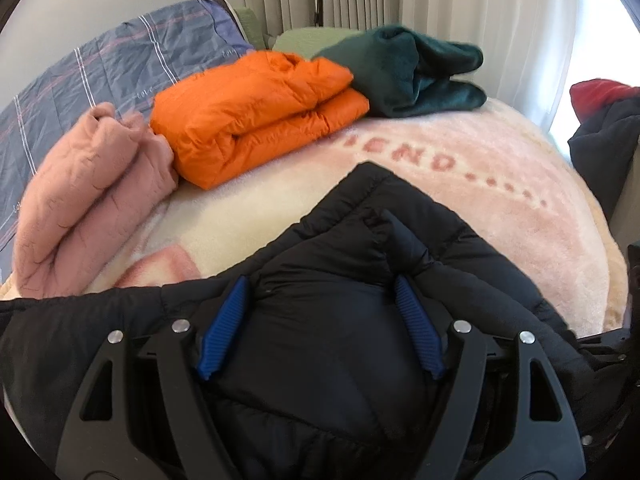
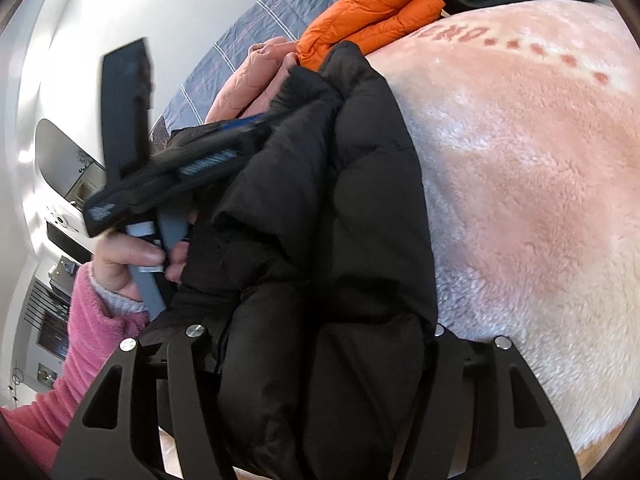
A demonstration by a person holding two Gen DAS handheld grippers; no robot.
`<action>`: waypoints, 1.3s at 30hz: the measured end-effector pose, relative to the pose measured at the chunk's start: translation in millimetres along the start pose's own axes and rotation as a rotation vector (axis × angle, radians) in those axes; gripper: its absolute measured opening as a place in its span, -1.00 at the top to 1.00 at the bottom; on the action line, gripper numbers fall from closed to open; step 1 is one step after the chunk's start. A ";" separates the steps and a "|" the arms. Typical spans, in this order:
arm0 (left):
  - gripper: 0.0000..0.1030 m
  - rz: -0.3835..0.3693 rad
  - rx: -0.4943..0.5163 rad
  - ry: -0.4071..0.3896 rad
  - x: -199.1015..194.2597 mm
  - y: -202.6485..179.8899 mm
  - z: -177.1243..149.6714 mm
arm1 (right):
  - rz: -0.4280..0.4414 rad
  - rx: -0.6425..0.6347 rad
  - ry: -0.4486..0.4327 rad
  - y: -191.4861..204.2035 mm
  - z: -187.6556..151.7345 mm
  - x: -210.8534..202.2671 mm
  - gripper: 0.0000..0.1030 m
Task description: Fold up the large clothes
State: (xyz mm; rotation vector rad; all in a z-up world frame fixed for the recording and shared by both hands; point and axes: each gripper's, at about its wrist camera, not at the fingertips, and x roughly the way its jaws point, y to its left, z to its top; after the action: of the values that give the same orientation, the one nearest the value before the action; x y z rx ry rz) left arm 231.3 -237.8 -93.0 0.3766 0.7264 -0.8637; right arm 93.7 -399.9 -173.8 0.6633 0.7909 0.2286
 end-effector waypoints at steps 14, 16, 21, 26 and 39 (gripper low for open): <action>-0.96 -0.098 -0.608 -0.032 -106.0 131.1 -118.9 | -0.012 -0.019 -0.028 0.1 -5.2 -4.5 -0.18; -0.96 -0.212 -0.685 -0.006 -85.9 133.2 -133.0 | -0.022 -0.029 -0.023 2.4 -6.4 -3.8 -0.19; -0.79 -0.293 -0.674 -0.034 -58.9 123.8 -134.3 | -0.047 -0.040 -0.009 7.2 -3.5 -3.6 -0.18; 0.08 -0.219 -0.523 -0.113 -110.2 106.9 -110.2 | -0.114 -0.192 -0.064 57.5 3.3 -23.5 0.45; 0.06 0.251 -0.395 -0.311 -289.5 249.6 -8.0 | 0.260 -0.453 -0.146 260.7 135.1 78.2 0.47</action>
State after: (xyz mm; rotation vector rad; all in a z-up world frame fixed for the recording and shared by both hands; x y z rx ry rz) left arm 300.5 78.1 111.1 -0.0223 0.5292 -0.5090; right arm 258.3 -226.9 14.0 0.3458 0.4859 0.5705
